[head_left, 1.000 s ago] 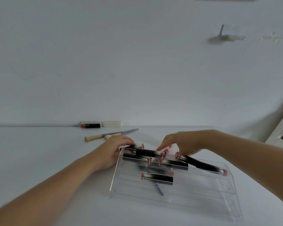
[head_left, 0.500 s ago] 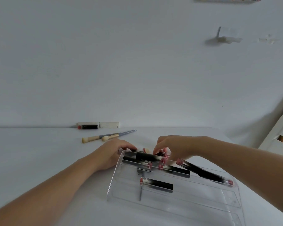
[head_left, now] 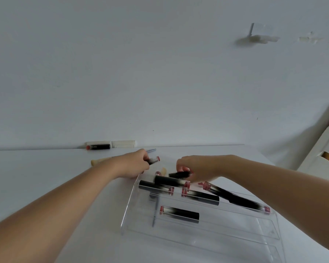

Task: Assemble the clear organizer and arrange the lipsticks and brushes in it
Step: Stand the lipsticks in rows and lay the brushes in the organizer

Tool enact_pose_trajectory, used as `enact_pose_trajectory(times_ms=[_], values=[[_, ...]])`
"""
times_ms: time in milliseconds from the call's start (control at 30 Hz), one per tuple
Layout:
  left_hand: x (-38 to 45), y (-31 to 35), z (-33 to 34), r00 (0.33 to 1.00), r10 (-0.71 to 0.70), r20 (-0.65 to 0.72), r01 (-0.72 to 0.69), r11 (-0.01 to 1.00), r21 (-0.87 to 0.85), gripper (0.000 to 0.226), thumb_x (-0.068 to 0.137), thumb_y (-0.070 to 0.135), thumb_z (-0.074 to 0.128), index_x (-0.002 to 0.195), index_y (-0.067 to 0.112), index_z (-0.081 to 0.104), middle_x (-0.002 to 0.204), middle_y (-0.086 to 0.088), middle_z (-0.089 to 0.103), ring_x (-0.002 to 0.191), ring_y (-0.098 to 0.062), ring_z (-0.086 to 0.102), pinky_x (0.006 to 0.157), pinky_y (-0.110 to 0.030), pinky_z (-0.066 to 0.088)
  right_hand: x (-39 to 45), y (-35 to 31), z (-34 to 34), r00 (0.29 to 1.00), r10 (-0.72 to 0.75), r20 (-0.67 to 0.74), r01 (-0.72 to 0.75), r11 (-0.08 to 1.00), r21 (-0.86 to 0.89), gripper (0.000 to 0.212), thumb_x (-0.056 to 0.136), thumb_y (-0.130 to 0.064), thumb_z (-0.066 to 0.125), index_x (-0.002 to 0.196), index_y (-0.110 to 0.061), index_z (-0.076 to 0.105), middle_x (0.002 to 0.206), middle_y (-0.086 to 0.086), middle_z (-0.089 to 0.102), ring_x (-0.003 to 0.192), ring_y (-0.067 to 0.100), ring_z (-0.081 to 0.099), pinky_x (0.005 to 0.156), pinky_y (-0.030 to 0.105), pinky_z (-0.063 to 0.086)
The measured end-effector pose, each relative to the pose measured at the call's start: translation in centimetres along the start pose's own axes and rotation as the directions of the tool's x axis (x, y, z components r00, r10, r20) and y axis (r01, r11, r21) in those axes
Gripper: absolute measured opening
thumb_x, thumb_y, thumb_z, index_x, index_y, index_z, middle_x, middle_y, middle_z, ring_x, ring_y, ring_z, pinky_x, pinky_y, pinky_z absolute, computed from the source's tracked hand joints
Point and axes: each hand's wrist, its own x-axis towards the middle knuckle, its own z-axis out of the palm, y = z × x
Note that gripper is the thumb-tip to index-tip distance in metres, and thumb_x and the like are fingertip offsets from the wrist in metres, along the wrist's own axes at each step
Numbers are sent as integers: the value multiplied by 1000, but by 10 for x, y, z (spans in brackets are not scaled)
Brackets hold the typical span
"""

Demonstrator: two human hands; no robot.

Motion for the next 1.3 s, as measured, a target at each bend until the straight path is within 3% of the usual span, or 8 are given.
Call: enact_pose_trajectory(times_ms=[100,233,467,633,900,1000,1100,1300], values=[[3,16,-4,992,-96,80,87,990,107,21,93,39,53,103,21,51,86,-3,55,70,-20,49,61,-28,43,4,0,5,1000,25,-19,-25,1000,-14,29,99,-40,53,124,-25,46,114,-5,50,100,16,54,83,31,48],[7,35,-7,981,-136,139,91,951,295,55,84,66,64,106,16,62,84,0,56,70,-13,55,55,-23,49,4,6,12,997,27,-67,-28,999,-21,33,99,-51,49,122,-28,44,107,-11,44,98,14,46,82,32,39],[12,38,-10,965,-200,171,131,928,348,23,90,32,69,94,10,67,83,-5,58,64,-16,56,51,-21,53,5,12,7,998,26,-63,-25,1000,16,20,96,-49,54,91,-32,47,92,-4,59,81,18,58,67,35,47],[9,25,-8,982,-146,118,91,921,379,15,94,28,54,95,13,55,85,-7,62,59,-18,58,47,-21,46,9,13,8,997,54,-63,-56,998,-24,23,101,-50,46,98,-28,46,92,-5,56,80,15,55,70,36,46],[12,0,-2,987,31,-159,11,966,258,13,103,25,45,104,13,49,84,-3,56,70,-16,51,56,-33,33,-49,29,-25,947,166,-275,-93,962,258,15,102,-43,49,92,-32,51,87,-7,65,80,14,61,69,31,47],[2,-2,-4,902,142,-408,-106,988,109,16,105,26,46,104,11,49,87,-8,57,68,-19,52,55,-33,34,-91,25,-24,902,198,-385,-73,946,315,18,98,-50,49,89,-35,52,78,-16,64,68,3,57,65,29,44],[-25,9,-7,718,342,-606,-355,929,104,13,104,28,46,108,17,49,98,-3,56,78,-12,56,61,-30,39,-123,7,-17,873,200,-446,-100,966,237,20,96,-55,46,85,-39,46,77,-18,59,67,3,52,59,29,38],[-89,33,20,508,716,-479,-676,676,294,16,102,31,48,114,25,56,105,6,59,101,-16,61,86,-41,53,-153,-46,10,886,71,-458,-83,996,-7,24,98,-56,42,96,-34,49,93,-16,51,90,4,46,77,26,40]])
